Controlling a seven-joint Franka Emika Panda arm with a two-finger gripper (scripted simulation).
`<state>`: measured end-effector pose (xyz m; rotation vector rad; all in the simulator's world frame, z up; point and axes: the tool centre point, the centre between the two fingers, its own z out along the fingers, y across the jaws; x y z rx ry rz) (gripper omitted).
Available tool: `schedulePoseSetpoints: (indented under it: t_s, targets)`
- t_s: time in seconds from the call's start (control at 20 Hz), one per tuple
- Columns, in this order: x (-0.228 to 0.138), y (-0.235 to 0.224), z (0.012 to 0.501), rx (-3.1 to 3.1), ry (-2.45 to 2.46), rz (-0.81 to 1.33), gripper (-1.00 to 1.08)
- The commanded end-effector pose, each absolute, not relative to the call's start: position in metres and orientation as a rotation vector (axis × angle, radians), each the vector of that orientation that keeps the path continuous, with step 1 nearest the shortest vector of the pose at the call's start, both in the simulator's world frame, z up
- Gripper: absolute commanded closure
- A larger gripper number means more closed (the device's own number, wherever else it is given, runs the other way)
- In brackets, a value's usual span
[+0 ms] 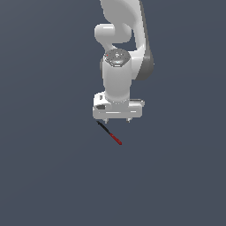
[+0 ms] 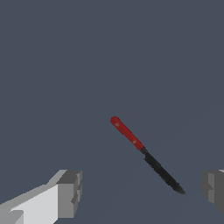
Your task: Pick up the object and move it to a goal position.
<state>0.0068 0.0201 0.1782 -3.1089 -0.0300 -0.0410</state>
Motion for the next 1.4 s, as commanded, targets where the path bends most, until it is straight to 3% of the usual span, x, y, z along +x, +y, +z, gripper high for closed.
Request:
schedulePoseSetpoints:
  t_s: [0.0, 0.65, 1.35]
  targets:
    - [0.007, 0.020, 0.178, -3.109, -0.030, -0.041, -0.92]
    - [0.006, -0.005, 0.183, -3.098, 0.098, -0.051, -0.92]
    - [0.001, -0.013, 0.155, -3.115, -0.173, -0.041, -0.92]
